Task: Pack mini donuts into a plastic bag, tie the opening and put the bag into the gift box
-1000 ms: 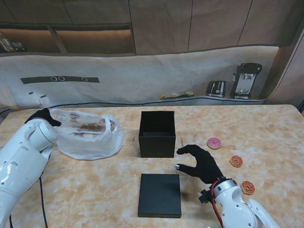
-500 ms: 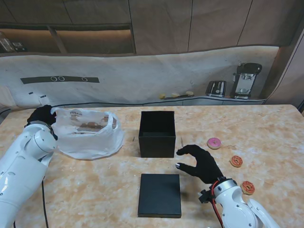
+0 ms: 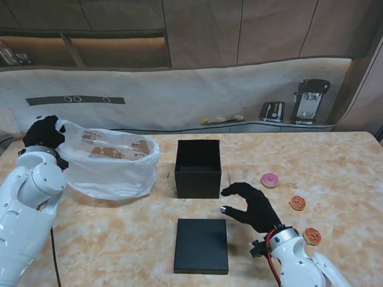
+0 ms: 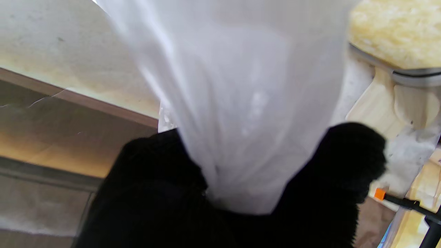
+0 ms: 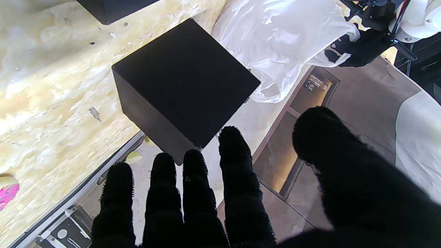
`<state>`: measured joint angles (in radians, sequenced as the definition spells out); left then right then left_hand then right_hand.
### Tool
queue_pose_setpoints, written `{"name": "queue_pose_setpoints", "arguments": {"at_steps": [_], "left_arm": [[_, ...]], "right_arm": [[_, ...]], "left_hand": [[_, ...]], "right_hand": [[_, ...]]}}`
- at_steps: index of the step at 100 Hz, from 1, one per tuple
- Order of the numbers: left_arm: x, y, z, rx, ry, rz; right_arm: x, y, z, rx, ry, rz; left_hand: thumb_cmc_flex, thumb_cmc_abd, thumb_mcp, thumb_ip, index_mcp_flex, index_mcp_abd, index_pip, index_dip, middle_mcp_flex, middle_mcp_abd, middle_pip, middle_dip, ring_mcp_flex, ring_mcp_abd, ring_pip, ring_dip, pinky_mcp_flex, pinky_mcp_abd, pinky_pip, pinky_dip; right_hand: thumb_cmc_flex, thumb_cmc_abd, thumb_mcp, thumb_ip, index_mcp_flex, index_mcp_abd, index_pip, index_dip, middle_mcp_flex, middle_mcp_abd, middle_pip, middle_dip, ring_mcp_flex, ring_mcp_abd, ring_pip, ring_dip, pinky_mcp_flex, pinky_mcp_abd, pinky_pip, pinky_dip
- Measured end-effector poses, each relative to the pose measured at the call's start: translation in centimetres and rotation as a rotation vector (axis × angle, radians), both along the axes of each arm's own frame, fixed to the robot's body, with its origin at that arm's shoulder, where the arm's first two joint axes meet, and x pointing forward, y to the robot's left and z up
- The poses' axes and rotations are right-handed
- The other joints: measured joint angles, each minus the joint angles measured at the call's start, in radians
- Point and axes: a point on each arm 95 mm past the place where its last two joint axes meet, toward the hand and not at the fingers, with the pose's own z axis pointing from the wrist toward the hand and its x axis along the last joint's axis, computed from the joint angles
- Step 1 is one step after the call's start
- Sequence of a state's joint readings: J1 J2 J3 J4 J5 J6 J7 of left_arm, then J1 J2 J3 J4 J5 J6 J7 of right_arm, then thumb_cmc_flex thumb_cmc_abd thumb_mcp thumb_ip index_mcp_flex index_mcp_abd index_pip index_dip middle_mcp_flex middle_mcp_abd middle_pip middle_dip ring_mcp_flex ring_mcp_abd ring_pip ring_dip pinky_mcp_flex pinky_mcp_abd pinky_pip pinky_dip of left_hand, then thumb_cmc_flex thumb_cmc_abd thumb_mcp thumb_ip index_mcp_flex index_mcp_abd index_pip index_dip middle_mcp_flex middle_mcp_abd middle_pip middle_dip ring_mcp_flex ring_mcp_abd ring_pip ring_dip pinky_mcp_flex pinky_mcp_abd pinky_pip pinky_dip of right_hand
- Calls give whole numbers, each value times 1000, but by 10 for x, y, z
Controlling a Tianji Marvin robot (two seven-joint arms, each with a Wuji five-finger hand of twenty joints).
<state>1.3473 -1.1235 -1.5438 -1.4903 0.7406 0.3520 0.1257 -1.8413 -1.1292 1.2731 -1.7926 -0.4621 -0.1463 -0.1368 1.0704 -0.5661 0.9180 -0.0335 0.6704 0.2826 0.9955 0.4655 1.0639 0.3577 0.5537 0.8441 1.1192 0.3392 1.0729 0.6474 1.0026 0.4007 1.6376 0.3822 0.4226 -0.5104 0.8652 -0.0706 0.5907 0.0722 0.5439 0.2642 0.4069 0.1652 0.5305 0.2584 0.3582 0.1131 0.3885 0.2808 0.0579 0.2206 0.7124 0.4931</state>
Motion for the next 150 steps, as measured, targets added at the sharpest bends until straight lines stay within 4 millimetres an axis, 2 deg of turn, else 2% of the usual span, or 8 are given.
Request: {"name": "queue_pose_setpoints", "arguments": {"at_steps": [11, 24, 49, 80, 100, 125, 150], "left_arm": [[-11, -5, 18, 32, -23, -24], [-22, -13, 41, 35, -75, -63], [-43, -34, 81, 57, -113, -167], [-67, -59, 121, 97, -142, -272], [-84, -78, 138, 84, -160, -345], [-108, -112, 159, 6, -159, -412], [-124, -149, 164, -38, -167, -471]], "right_arm": [[-3, -2, 2, 8, -11, 2], [-7, -4, 3, 13, -25, 0], [-14, -11, 7, 17, -57, -9], [-20, -18, 10, 20, -84, -17], [-20, -22, 14, 19, -101, -20], [-22, -25, 19, 16, -120, -25], [-22, -28, 20, 14, -134, -30]], "left_hand": [[-32, -39, 69, 0, 0, 37, 30, 6, 22, 6, 48, 2, 46, -14, 65, 11, 25, -6, 79, 10], [-54, -74, 119, 0, 1, 51, 51, 17, 35, 6, 76, 2, 73, -26, 101, 11, 41, -14, 117, 35], [-66, -92, 145, 0, 39, 61, 77, 25, 55, 6, 80, 2, 95, -34, 126, 11, 51, -22, 143, 59], [-76, -99, 159, 1, 38, 61, 77, 44, 57, 4, 82, 3, 97, -36, 149, 13, 55, -26, 156, 75], [-76, -99, 159, 1, 38, 61, 77, 44, 57, 4, 82, 3, 97, -36, 149, 13, 55, -26, 156, 75], [-77, -99, 159, 1, 38, 61, 77, 54, 58, 4, 82, 3, 97, -37, 149, 13, 55, -26, 156, 75], [-77, -100, 159, 1, 38, 61, 75, 55, 58, 4, 81, 4, 98, -37, 149, 13, 55, -26, 156, 75]], "right_hand": [[0, 0, 0, 0, 0, 0, 0, 3, 0, 0, 0, 0, 0, 0, 0, 0, 0, 0, 0, 0], [0, 0, 0, 0, 0, 0, -1, 3, 0, 0, 0, 0, 0, 0, 0, 0, 0, 0, 0, 0], [0, 0, 0, 0, 2, 0, -1, 3, 0, 0, 0, 0, 0, 0, 0, 0, 0, 0, 0, 0], [0, 0, 0, 0, 2, 0, -1, 3, 0, 0, 0, 0, 9, 0, 1, 0, 0, 0, 0, 0], [-1, 0, 0, 0, 2, 0, -1, 3, 0, 0, 1, 0, 9, 0, 1, 0, 0, 0, 0, 0], [-1, -1, 0, 0, 2, 0, -1, 3, 0, 0, 1, 0, 9, 0, 1, 0, 0, 0, 0, 0], [-1, -1, 0, 0, 2, 0, -11, 3, 0, 0, 2, 0, 9, 0, 1, 0, 0, 0, 0, 0]]}}
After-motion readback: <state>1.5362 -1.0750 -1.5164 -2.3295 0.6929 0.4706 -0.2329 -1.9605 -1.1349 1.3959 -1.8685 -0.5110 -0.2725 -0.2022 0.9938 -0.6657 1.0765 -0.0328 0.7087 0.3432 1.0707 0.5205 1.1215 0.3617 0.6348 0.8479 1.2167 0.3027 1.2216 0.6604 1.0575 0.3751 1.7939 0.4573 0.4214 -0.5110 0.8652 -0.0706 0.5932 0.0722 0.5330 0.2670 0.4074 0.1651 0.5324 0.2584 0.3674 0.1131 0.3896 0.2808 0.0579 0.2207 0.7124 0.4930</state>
